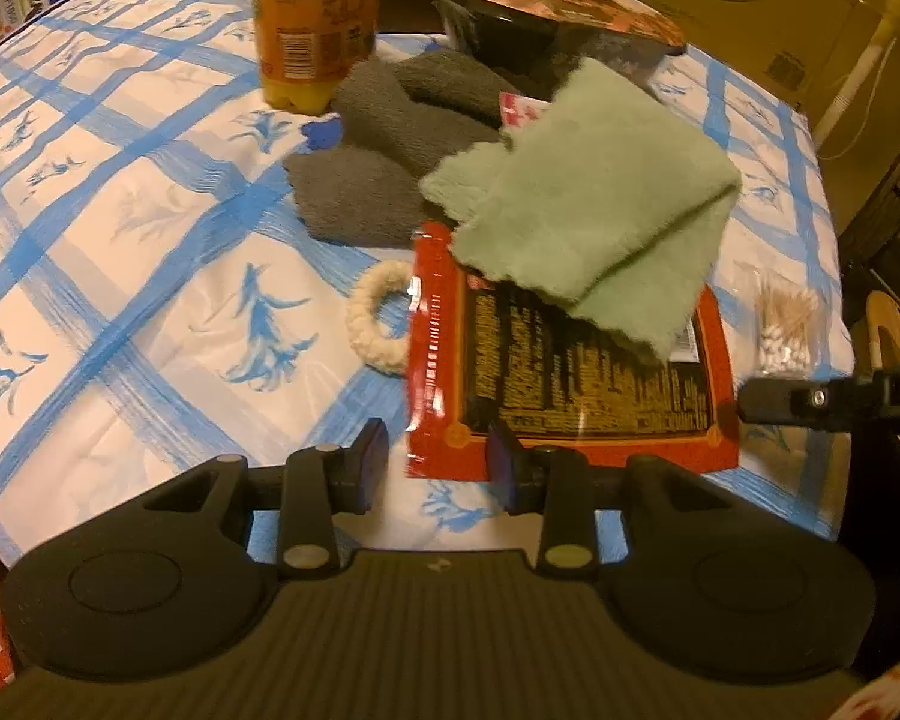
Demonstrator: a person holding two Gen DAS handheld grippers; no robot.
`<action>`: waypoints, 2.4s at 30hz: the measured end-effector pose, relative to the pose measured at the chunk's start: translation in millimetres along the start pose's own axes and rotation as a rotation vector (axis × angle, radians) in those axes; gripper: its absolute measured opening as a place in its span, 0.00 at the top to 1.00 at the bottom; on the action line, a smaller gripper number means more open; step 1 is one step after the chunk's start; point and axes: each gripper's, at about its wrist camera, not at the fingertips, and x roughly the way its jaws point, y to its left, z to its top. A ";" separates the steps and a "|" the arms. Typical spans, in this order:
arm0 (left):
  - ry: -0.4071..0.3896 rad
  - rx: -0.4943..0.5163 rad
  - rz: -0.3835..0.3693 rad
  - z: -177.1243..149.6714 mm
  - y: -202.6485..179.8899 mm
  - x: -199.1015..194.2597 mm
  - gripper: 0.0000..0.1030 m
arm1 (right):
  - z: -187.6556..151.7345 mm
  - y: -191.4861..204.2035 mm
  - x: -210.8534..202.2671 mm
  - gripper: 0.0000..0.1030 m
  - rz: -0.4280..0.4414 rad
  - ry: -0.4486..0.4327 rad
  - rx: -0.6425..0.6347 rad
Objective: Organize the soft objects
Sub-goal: 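Lower the right gripper onto the red snack package edge and grasp it, then lift the red package with the right gripper while the left gripper grasps the cream rope ring, then carry the rope ring and red package toward the white box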
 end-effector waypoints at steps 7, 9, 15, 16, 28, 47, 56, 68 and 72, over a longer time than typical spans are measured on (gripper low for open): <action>-0.002 -0.004 0.023 0.4 9.4 -0.4 0.68 | -0.6 -10.1 15.5 0.78 0.036 0.005 0.045; -0.005 0.006 0.028 -0.3 8.1 0.2 0.68 | 1.7 -7.8 16.9 0.78 0.055 -0.007 0.058; -0.008 0.003 0.022 -0.9 9.2 0.8 0.70 | 2.0 9.7 14.7 0.79 0.090 -0.017 -0.028; -0.008 0.006 0.022 -0.5 9.0 0.3 0.71 | 1.4 11.0 16.4 0.82 0.082 -0.011 -0.026; -0.066 0.029 0.032 9.3 14.0 -26.3 0.72 | 13.2 50.9 -56.9 1.00 0.038 -0.092 -0.117; -0.032 0.046 0.053 28.0 5.6 10.1 0.68 | 33.6 75.7 -96.6 0.99 -0.220 -0.128 -0.251; -0.034 0.043 0.042 29.6 7.8 12.3 0.68 | 22.0 81.4 -72.6 0.99 -0.290 -0.097 -0.352; -0.038 0.051 0.030 32.7 8.6 18.7 0.82 | 36.5 93.3 -98.2 0.99 -0.282 -0.156 -0.313; -0.054 0.064 0.034 33.6 8.1 14.7 0.86 | 40.2 93.4 -109.4 0.99 -0.278 -0.184 -0.297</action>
